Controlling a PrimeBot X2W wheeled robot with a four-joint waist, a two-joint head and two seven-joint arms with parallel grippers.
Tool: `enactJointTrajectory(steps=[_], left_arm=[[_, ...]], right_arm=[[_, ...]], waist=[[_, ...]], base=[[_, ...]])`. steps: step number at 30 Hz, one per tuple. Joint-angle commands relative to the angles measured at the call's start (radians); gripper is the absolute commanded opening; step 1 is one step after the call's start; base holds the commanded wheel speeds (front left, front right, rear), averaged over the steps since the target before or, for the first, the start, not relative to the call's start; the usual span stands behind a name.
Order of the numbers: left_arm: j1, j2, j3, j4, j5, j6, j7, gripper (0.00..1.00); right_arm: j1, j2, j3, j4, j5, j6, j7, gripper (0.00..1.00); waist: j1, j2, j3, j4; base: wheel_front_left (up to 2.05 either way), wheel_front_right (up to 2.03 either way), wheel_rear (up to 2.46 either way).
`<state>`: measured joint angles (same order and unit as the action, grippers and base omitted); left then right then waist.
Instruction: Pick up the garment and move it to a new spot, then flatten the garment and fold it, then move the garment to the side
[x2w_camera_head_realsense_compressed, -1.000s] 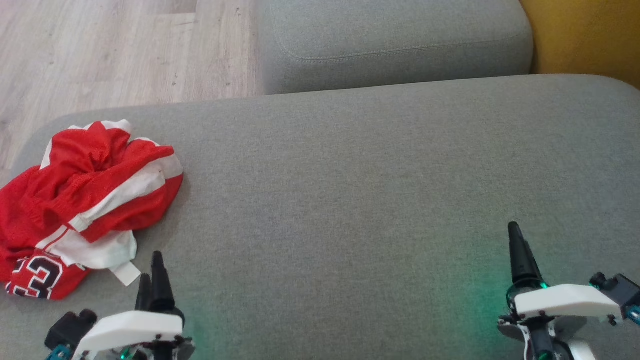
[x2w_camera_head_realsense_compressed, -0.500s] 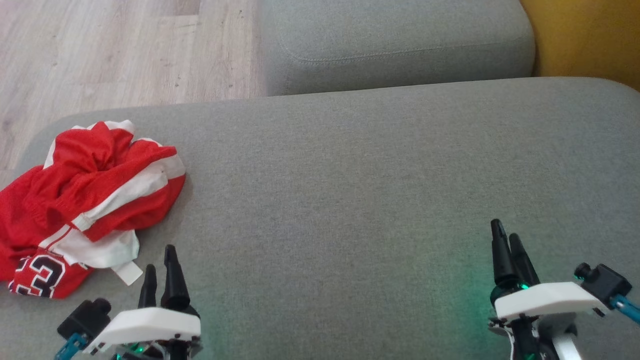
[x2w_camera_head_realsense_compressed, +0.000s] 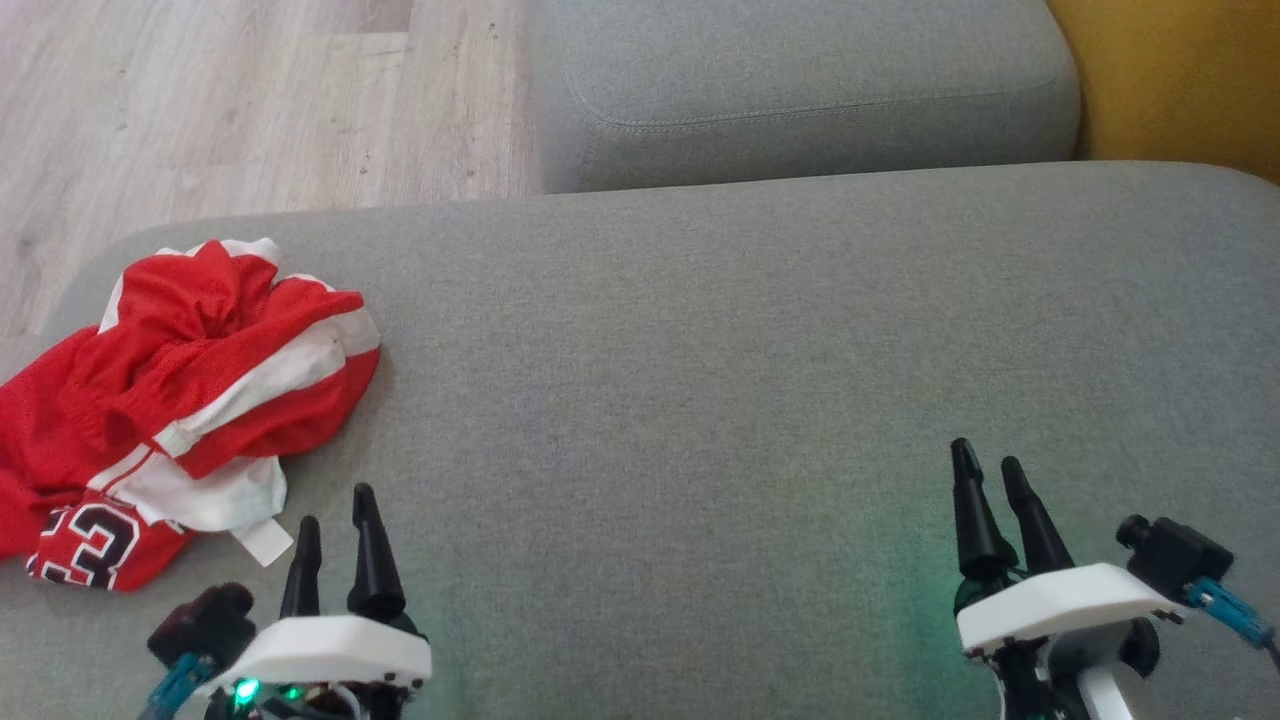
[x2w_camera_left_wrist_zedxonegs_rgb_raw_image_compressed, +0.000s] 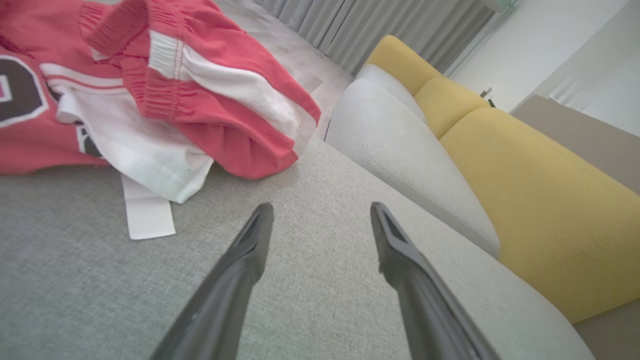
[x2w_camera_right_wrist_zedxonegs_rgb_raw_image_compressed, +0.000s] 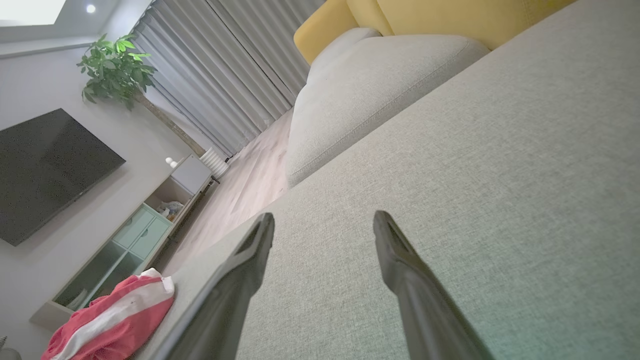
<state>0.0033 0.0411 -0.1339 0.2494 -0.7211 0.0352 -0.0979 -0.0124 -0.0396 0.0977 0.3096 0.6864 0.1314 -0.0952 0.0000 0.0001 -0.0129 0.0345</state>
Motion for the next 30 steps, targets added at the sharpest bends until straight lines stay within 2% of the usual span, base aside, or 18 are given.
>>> enactJointTrajectory(steps=[1, 30], left_arm=[[-0.052, 0.007, 0.005, -0.035, 0.043, 0.005, -0.015, 1.00], [-0.058, 0.008, -0.053, -0.014, 0.385, 0.070, -0.098, 1.00]], right_arm=[[-0.065, -0.007, 0.026, -0.039, -0.044, 0.000, -0.018, 1.00], [-0.068, -0.009, 0.030, -0.002, -0.419, -0.001, -0.101, 1.00]], waist=[[0.0000, -0.0001, 0.000, 0.001], [0.0000, -0.0001, -0.016, -0.001]], base=[[0.00, 0.00, 0.00], [0.00, 0.00, 0.00]])
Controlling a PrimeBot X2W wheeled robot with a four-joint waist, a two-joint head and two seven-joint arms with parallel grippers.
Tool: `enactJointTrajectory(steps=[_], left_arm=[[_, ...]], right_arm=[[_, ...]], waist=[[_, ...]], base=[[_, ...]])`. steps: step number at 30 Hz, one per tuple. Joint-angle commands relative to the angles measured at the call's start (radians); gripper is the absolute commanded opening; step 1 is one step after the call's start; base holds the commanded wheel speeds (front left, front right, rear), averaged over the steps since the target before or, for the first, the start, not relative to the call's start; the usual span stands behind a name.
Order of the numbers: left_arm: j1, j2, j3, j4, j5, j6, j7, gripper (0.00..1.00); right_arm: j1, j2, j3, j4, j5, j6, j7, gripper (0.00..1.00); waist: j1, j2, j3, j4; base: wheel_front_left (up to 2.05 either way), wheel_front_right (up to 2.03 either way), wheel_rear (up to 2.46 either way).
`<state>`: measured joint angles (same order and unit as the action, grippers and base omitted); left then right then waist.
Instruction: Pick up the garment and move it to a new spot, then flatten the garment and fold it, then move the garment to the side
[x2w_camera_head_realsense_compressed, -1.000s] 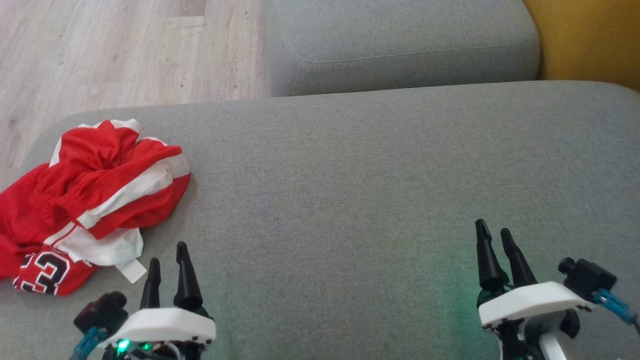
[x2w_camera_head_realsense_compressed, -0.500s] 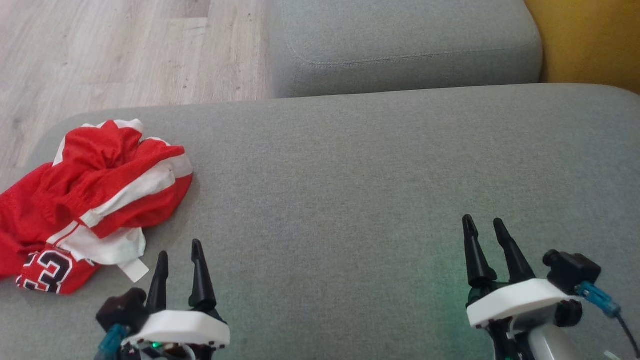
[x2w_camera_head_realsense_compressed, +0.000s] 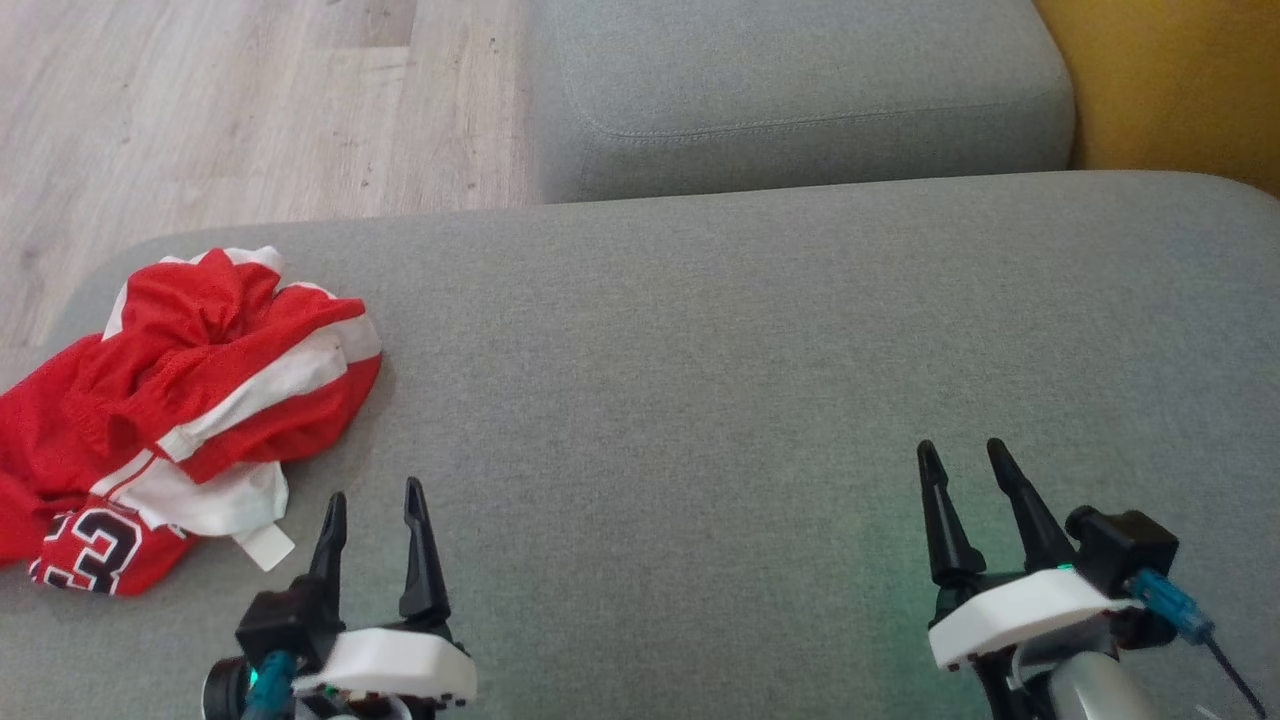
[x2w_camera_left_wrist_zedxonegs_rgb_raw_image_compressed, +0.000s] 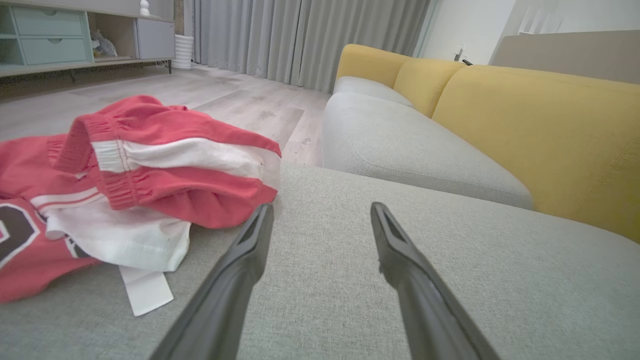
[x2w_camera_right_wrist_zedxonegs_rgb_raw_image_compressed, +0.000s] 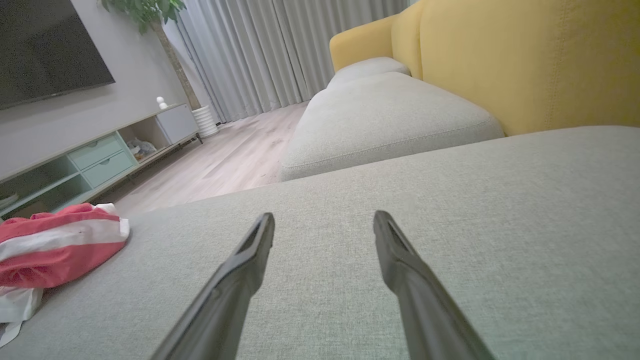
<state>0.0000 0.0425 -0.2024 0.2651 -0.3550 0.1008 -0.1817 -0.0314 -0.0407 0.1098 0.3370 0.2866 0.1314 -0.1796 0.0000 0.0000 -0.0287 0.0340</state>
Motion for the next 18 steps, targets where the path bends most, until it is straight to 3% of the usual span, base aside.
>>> enactJointTrajectory(steps=[1, 18], left_arm=[[-0.055, 0.007, 0.015, -0.031, 0.032, 0.008, -0.017, 1.00], [-0.061, 0.008, -0.022, -0.025, 0.251, 0.046, -0.070, 1.00]], right_arm=[[-0.049, -0.008, 0.017, -0.029, -0.033, -0.001, -0.019, 1.00], [-0.053, -0.009, -0.021, -0.005, -0.279, -0.001, -0.073, 1.00]], waist=[[0.0000, 0.0000, 0.001, -0.001], [0.0000, 0.0000, -0.002, 0.005]], base=[[0.00, 0.00, 0.00], [0.00, 0.00, 0.00]])
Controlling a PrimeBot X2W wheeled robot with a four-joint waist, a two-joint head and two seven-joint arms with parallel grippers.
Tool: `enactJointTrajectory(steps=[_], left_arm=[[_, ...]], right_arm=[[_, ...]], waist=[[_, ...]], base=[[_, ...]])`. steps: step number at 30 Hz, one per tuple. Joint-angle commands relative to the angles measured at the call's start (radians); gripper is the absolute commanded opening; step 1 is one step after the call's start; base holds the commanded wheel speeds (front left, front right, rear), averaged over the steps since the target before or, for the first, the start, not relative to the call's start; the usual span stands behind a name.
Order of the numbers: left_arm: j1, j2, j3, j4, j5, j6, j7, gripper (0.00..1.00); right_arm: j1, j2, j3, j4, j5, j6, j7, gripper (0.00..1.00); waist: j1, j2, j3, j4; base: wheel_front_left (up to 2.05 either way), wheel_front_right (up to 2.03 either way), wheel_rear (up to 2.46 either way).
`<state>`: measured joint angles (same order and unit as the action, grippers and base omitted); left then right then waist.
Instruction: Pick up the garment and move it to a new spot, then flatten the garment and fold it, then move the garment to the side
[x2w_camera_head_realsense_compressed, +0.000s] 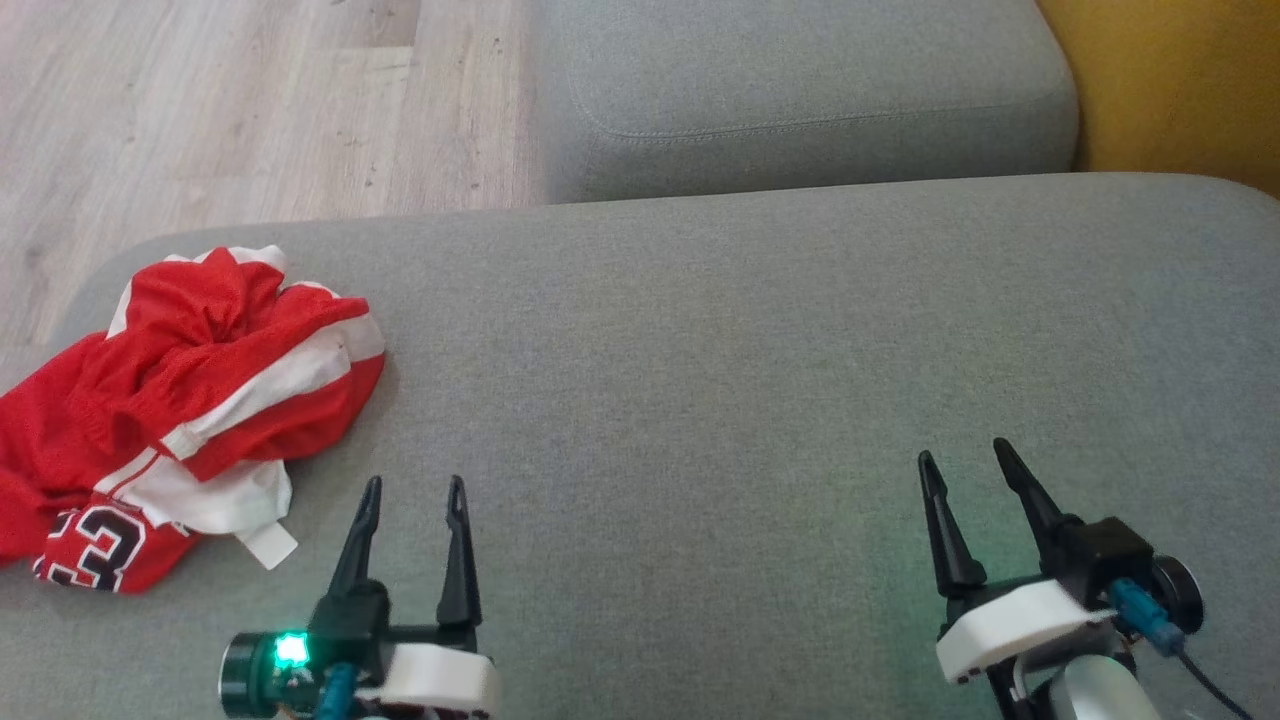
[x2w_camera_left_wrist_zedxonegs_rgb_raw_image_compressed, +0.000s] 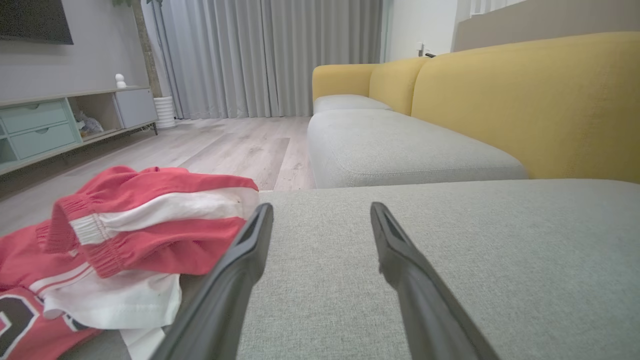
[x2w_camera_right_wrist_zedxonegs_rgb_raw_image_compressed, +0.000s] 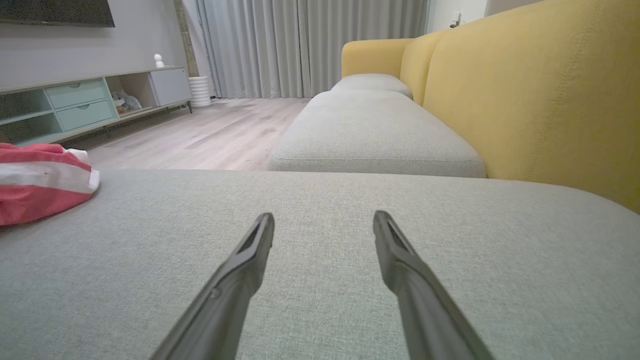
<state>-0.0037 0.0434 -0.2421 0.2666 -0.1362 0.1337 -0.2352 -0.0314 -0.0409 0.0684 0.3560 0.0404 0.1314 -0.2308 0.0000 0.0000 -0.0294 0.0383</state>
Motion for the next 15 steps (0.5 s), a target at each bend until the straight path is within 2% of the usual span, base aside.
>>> enactJointTrajectory(steps=[1, 4, 15], left_arm=[[-0.058, 0.007, 0.016, -0.025, 0.044, 0.016, -0.020, 1.00], [-0.058, 0.007, 0.012, -0.020, 0.069, 0.021, -0.027, 1.00], [-0.055, 0.007, 0.014, 0.002, 0.051, 0.018, -0.027, 1.00]], right_arm=[[-0.052, -0.009, 0.019, -0.021, -0.046, -0.001, -0.024, 1.00], [-0.051, -0.009, 0.014, -0.010, -0.074, -0.001, -0.031, 1.00], [-0.045, -0.009, -0.001, 0.016, -0.074, -0.001, -0.031, 1.00]], waist=[[0.0000, 0.0000, -0.002, 0.001], [0.0000, 0.0000, -0.005, 0.002], [0.0000, 0.0000, -0.011, 0.004]], base=[[0.00, 0.00, 0.00], [0.00, 0.00, 0.00], [0.00, 0.00, 0.00]])
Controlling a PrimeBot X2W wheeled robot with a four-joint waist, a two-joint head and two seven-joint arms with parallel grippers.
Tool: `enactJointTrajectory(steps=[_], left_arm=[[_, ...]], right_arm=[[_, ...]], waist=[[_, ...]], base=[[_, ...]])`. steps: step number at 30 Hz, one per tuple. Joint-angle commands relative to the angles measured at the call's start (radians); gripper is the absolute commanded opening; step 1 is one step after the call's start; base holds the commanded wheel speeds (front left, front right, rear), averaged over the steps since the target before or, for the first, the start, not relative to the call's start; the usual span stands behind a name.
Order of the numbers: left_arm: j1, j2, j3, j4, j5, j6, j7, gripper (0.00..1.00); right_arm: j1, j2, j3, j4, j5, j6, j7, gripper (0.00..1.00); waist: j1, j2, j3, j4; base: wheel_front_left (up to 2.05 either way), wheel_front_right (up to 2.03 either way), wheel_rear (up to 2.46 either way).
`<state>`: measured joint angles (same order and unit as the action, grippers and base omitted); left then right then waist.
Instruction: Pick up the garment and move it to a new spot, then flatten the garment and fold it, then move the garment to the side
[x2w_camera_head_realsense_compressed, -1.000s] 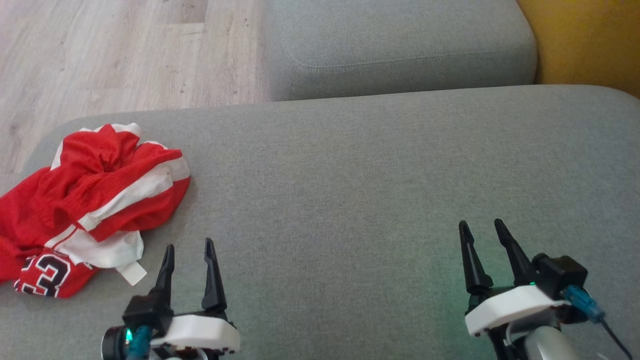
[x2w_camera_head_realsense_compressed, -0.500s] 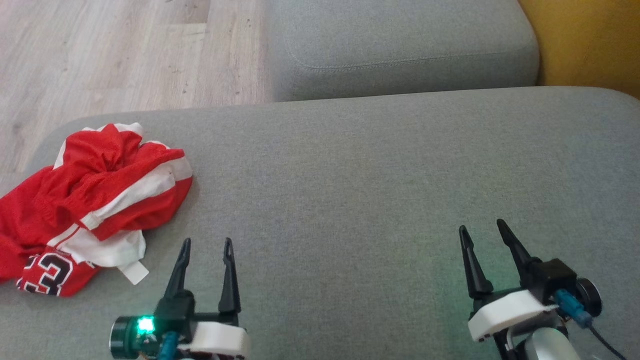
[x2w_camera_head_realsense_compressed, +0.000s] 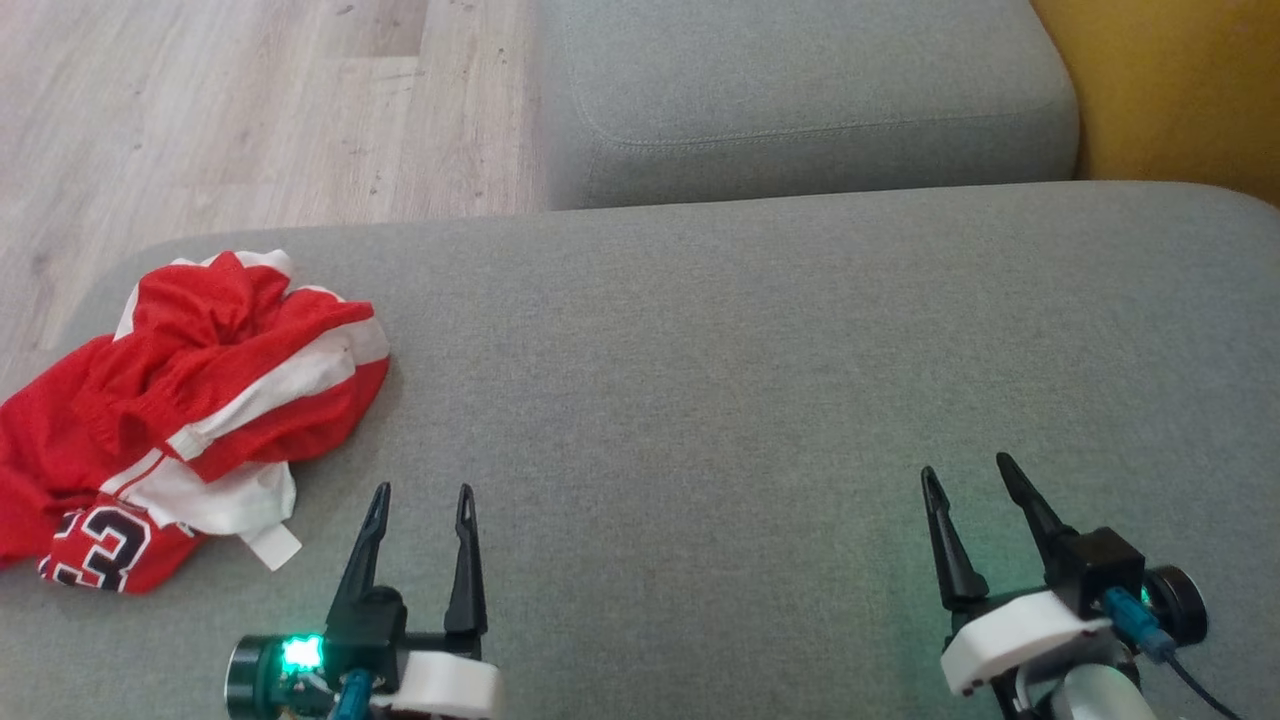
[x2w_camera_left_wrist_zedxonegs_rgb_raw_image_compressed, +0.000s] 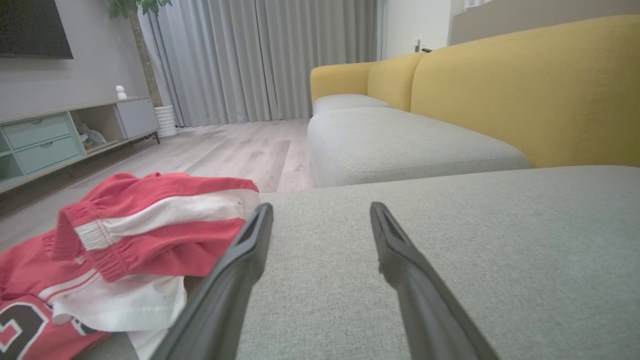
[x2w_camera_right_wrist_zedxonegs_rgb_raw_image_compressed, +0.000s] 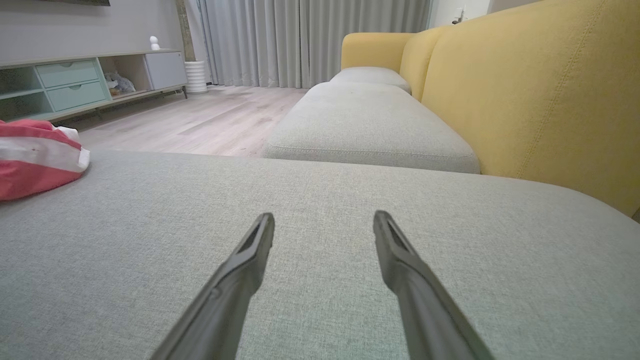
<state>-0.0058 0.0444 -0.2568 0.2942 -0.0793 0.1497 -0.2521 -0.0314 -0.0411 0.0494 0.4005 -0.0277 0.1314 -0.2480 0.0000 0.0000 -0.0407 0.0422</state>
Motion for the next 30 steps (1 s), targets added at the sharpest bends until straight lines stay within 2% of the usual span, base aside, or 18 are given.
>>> enactJointTrajectory(steps=[1, 8, 14, 30], left_arm=[[-0.053, 0.006, 0.028, -0.024, -0.007, 0.003, -0.010, 1.00], [-0.060, 0.006, 0.023, -0.016, -0.015, 0.005, -0.010, 1.00], [-0.067, 0.006, 0.014, -0.020, -0.018, 0.013, -0.010, 1.00], [-0.068, 0.006, 0.040, -0.046, -0.022, 0.031, -0.010, 1.00]], right_arm=[[-0.045, -0.009, 0.017, -0.026, -0.005, -0.001, -0.014, 1.00], [-0.038, -0.009, 0.016, -0.020, 0.000, -0.001, -0.014, 1.00], [-0.032, -0.009, 0.018, -0.023, 0.006, -0.001, -0.014, 1.00], [-0.033, -0.009, 0.018, -0.047, 0.016, -0.001, -0.014, 1.00]], waist=[[0.0000, 0.0000, 0.000, 0.001], [0.0000, 0.0000, 0.003, 0.025], [0.0000, 0.0000, 0.014, 0.101], [0.0000, 0.0000, 0.056, 0.465]], base=[[0.00, 0.00, 0.00], [0.00, 0.00, 0.00], [0.00, 0.00, 0.00], [0.00, 0.00, 0.00]])
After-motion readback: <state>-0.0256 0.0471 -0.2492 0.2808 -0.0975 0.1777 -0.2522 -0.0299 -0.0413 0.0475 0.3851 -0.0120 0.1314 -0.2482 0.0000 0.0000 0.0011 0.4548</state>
